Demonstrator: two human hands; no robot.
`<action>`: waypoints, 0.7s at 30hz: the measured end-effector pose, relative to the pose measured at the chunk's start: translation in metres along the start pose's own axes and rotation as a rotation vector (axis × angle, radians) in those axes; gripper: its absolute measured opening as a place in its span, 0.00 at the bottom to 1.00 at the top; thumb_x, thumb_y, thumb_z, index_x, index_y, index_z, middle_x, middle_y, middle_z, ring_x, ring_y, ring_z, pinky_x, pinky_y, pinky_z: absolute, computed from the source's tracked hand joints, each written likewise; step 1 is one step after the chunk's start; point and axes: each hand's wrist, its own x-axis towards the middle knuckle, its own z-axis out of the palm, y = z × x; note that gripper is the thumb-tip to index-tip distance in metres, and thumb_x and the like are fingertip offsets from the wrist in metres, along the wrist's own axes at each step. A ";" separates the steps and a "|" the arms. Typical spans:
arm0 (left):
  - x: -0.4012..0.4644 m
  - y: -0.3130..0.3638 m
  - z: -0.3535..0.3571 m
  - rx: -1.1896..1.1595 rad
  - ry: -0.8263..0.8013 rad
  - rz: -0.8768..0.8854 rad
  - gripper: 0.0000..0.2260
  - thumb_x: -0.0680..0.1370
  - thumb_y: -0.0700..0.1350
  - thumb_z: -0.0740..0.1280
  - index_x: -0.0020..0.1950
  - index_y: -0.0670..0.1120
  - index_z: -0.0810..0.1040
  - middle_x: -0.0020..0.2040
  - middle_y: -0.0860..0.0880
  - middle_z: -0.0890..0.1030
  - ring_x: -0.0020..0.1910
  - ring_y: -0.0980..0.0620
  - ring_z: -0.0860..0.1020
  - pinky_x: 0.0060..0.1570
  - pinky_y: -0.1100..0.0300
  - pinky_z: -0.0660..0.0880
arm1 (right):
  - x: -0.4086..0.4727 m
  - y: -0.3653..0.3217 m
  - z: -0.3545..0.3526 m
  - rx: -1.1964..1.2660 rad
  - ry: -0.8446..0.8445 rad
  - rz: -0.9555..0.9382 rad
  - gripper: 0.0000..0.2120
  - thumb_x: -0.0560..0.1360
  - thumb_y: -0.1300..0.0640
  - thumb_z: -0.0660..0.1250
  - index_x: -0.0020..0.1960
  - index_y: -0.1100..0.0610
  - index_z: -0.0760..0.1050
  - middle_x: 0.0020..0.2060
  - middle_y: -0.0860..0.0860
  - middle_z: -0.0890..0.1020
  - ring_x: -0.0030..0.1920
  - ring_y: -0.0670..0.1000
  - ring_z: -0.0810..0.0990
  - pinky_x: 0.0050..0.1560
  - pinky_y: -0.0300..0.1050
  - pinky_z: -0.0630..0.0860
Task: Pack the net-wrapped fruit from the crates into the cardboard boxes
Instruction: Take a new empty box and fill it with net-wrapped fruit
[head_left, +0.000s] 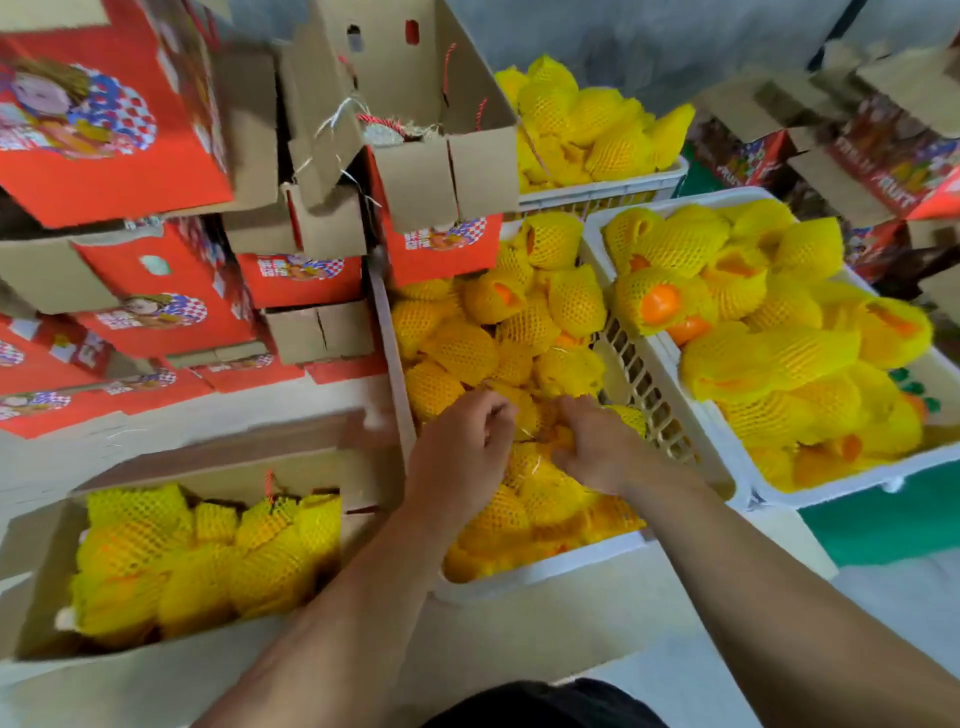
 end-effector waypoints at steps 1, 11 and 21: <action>-0.002 -0.001 0.003 0.080 0.012 0.027 0.09 0.84 0.53 0.64 0.57 0.52 0.82 0.50 0.54 0.85 0.48 0.52 0.82 0.46 0.55 0.76 | 0.004 0.012 0.000 -0.186 -0.159 0.052 0.34 0.77 0.48 0.71 0.79 0.51 0.62 0.74 0.55 0.67 0.74 0.61 0.66 0.66 0.53 0.72; -0.010 0.001 0.007 0.277 -0.010 0.002 0.06 0.84 0.53 0.63 0.55 0.56 0.80 0.51 0.59 0.82 0.49 0.58 0.79 0.44 0.56 0.76 | 0.003 0.028 0.017 -0.139 -0.081 0.023 0.38 0.73 0.45 0.74 0.75 0.57 0.60 0.69 0.62 0.69 0.70 0.67 0.66 0.62 0.58 0.72; 0.004 0.053 0.050 -1.024 -0.086 -0.883 0.15 0.84 0.57 0.63 0.71 0.57 0.72 0.60 0.54 0.81 0.60 0.48 0.82 0.57 0.52 0.81 | -0.003 0.017 -0.005 1.218 -0.147 -0.051 0.31 0.69 0.51 0.72 0.71 0.41 0.68 0.61 0.54 0.82 0.59 0.55 0.82 0.55 0.52 0.81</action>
